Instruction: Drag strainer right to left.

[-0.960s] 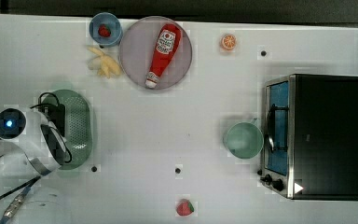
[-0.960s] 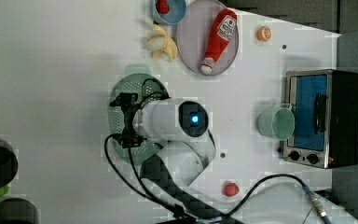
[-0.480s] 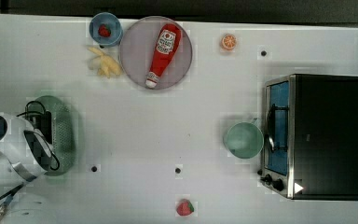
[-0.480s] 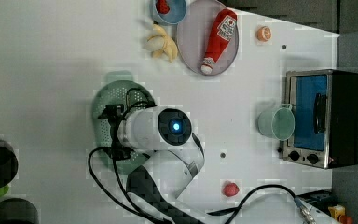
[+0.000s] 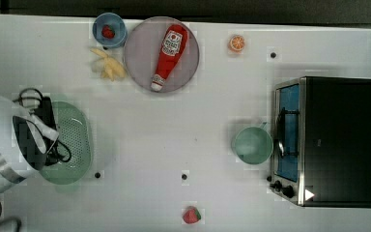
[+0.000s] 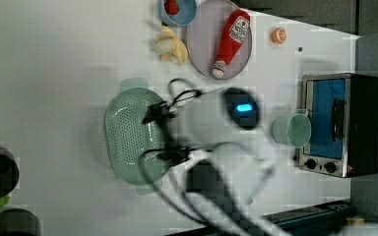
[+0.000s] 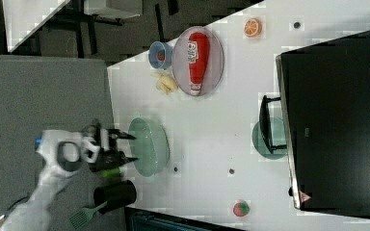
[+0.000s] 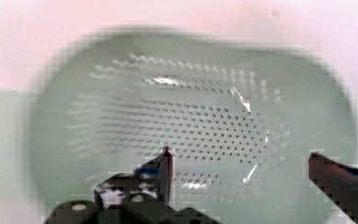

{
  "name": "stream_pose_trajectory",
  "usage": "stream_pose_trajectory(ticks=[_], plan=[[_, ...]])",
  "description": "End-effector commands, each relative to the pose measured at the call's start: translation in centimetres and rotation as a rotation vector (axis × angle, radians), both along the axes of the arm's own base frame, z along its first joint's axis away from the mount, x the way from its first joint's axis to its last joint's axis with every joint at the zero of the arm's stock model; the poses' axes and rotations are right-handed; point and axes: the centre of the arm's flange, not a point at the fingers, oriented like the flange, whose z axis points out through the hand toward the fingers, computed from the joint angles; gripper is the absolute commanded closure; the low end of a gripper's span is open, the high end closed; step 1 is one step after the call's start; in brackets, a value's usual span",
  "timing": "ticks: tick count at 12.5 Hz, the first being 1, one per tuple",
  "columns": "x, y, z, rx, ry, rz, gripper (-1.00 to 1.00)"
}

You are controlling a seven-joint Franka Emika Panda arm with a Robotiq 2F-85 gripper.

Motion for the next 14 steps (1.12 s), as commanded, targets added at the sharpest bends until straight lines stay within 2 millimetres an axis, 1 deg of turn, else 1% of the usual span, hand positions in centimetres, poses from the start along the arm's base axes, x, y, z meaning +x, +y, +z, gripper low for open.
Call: stream_pose_trajectory(ticks=[1, 2, 3, 4, 5, 6, 7, 8, 9, 11, 12, 13, 14], plan=[[5.2, -11.0, 17.5, 0.122, -0.156, 0.107, -1.00], [5.3, -15.0, 20.9, 0.132, -0.164, 0.125, -1.00], [5.2, -19.2, 23.8, 0.133, -0.173, 0.156, -1.00], [5.0, -23.4, 26.3, 0.127, -0.191, 0.205, -1.00], [4.7, -27.6, 28.1, 0.101, -0.207, 0.253, -1.00], [4.2, -31.8, 29.4, 0.060, -0.202, 0.305, -1.00], [3.6, -35.5, 30.4, 0.023, -0.194, 0.344, -1.00], [2.8, -38.6, 31.3, 0.005, -0.187, 0.368, -1.00], [2.1, -41.0, 32.1, 0.013, -0.188, 0.353, -1.00], [1.1, -44.7, 33.1, 0.032, -0.207, 0.295, -1.00], [0.6, -46.0, 33.1, 0.040, -0.203, 0.276, -1.00], [0.5, -46.6, 33.1, 0.044, -0.205, 0.273, -1.00], [0.5, -46.8, 33.1, 0.044, -0.205, 0.271, -1.00]])
